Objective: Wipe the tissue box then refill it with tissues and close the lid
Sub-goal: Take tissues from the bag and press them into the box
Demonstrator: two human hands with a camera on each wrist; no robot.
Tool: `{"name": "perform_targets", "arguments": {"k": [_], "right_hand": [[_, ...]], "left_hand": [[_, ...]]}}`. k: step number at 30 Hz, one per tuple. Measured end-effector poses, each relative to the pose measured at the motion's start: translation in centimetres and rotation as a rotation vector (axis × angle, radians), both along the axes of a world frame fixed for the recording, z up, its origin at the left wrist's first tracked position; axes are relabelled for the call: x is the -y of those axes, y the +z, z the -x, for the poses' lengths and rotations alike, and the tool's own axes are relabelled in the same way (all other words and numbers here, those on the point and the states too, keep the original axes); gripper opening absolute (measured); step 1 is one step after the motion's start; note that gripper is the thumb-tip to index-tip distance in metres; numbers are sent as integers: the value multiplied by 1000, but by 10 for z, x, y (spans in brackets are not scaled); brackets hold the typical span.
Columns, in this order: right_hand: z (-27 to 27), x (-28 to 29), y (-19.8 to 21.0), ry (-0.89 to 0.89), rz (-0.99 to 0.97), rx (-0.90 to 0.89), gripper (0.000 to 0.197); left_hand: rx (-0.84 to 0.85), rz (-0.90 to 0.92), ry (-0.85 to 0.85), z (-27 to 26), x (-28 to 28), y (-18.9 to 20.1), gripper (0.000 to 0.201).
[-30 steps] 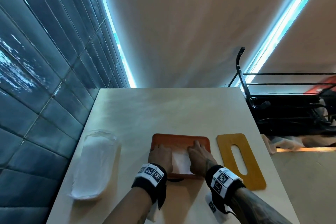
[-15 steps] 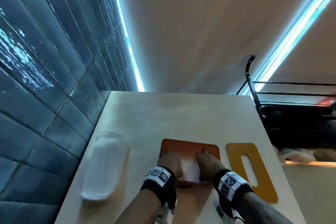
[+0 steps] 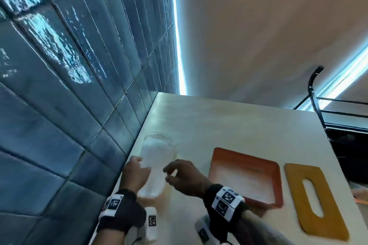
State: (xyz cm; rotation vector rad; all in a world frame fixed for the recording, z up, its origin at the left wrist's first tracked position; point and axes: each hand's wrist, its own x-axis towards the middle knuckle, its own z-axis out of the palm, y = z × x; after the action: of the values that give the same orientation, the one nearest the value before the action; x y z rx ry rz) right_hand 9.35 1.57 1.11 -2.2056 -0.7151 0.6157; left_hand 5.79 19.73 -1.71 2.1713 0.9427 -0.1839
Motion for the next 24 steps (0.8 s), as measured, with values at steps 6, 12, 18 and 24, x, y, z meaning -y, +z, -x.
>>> {"name": "perform_targets", "arguments": {"k": [6, 12, 18, 24], "right_hand": [[3, -37, -20, 25, 184, -204, 41], [0, -43, -33, -208, 162, -465, 31], [-4, -43, -33, -343, 54, -547, 8], [-11, -42, -40, -571, -162, -687, 38]], "left_hand": [[-131, -133, -88, -3, -4, -18, 70], [-195, -153, -81, -7, -1, -20, 90], [-176, 116, 19, -18, -15, -14, 73], [-33, 593, 260, -21, -29, -3, 33]]}}
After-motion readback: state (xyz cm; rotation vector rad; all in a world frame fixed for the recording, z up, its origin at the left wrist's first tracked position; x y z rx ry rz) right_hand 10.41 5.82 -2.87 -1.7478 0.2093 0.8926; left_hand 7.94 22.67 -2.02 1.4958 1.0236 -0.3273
